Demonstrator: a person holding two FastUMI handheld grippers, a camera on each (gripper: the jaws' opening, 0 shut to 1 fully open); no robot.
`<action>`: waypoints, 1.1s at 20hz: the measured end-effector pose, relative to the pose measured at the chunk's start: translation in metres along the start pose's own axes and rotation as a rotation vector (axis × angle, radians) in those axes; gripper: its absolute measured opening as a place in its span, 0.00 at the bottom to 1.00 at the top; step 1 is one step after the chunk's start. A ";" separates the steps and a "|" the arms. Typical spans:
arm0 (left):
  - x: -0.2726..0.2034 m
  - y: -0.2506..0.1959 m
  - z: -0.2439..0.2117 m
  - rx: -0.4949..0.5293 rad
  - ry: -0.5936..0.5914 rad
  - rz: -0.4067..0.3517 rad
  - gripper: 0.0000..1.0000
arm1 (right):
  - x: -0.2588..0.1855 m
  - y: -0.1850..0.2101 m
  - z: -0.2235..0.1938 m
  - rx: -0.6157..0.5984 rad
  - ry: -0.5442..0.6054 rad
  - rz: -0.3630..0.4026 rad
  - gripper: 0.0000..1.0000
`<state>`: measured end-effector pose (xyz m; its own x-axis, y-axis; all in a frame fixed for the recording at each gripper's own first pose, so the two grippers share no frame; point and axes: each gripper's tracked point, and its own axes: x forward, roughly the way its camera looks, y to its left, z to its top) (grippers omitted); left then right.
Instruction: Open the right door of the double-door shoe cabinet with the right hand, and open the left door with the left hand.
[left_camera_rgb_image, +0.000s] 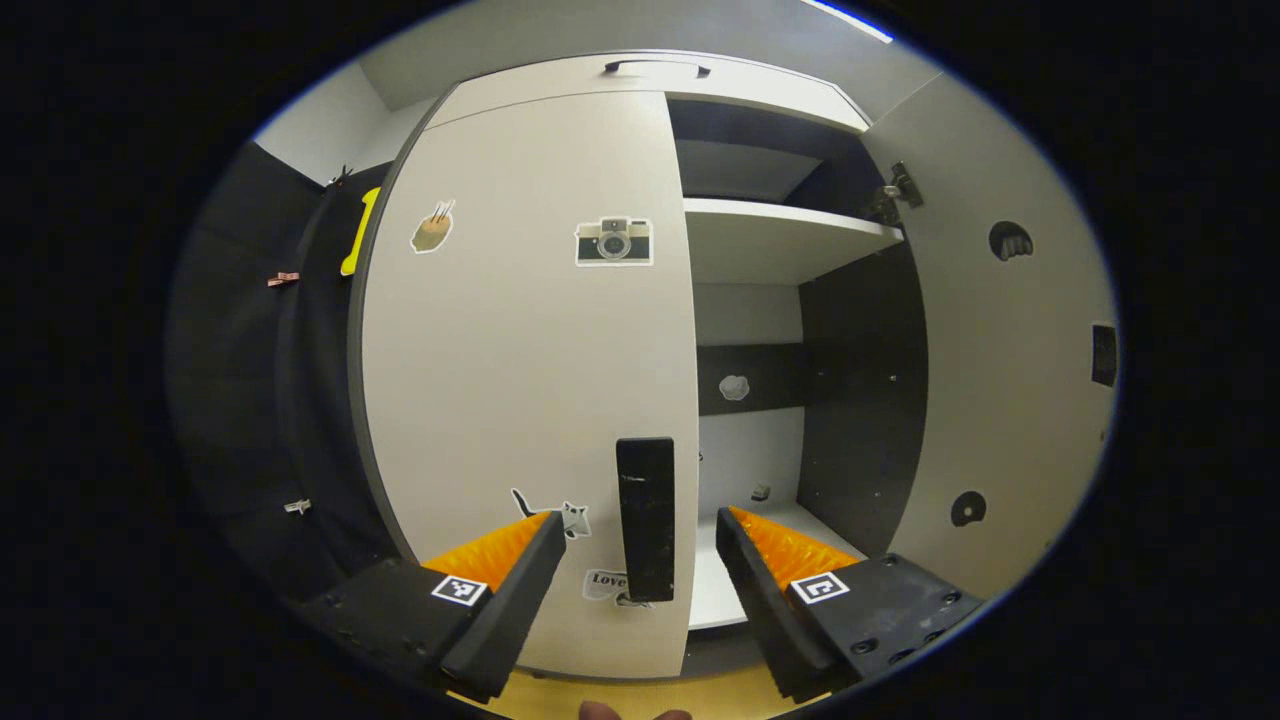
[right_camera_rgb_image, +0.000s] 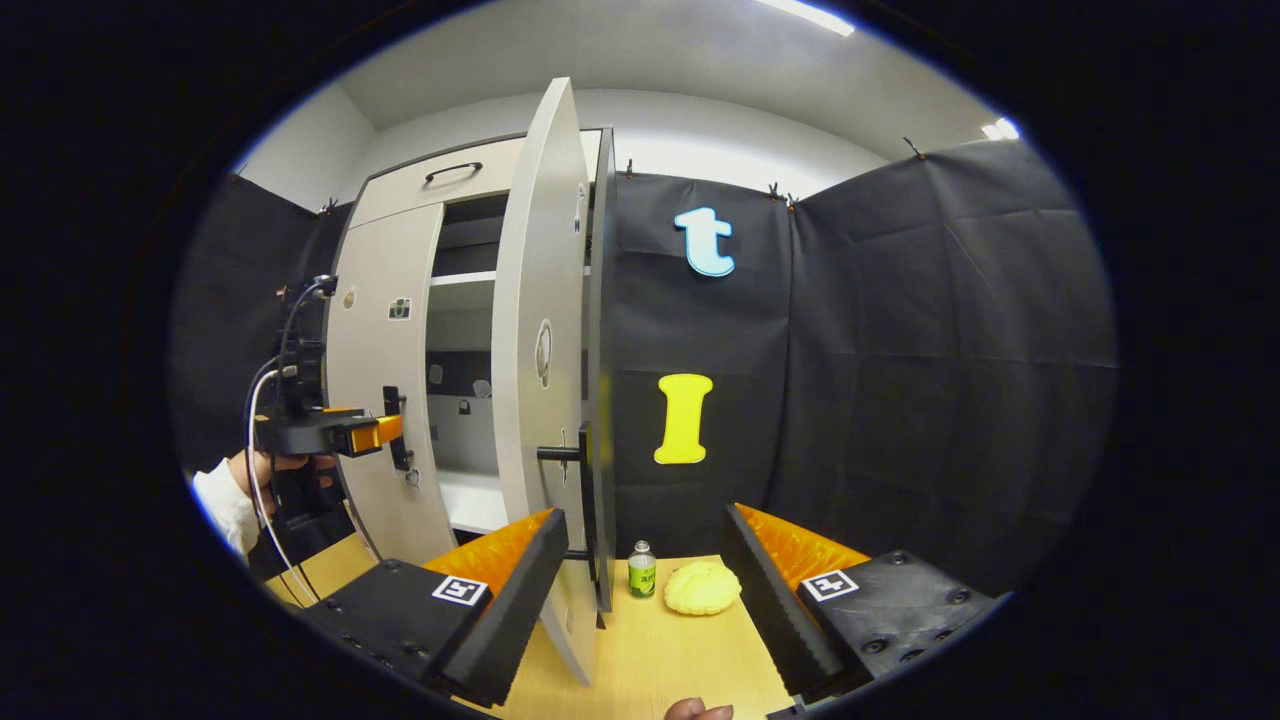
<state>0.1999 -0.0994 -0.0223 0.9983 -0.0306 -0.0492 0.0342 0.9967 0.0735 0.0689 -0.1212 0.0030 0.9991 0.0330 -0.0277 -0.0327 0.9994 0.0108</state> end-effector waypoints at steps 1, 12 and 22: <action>0.007 0.001 0.000 0.007 -0.004 0.004 0.94 | -0.001 -0.002 0.000 -0.003 -0.003 -0.006 0.97; 0.043 -0.003 0.003 -0.006 -0.046 0.033 0.37 | -0.006 -0.019 0.008 0.000 -0.028 -0.043 0.97; 0.036 -0.004 -0.009 -0.049 0.057 -0.044 0.19 | -0.016 0.007 0.020 -0.019 -0.058 0.004 0.97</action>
<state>0.2350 -0.1043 -0.0329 0.9916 -0.0714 -0.1079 0.0740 0.9970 0.0208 0.0529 -0.1146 0.0234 0.9989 0.0369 0.0306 -0.0366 0.9993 -0.0084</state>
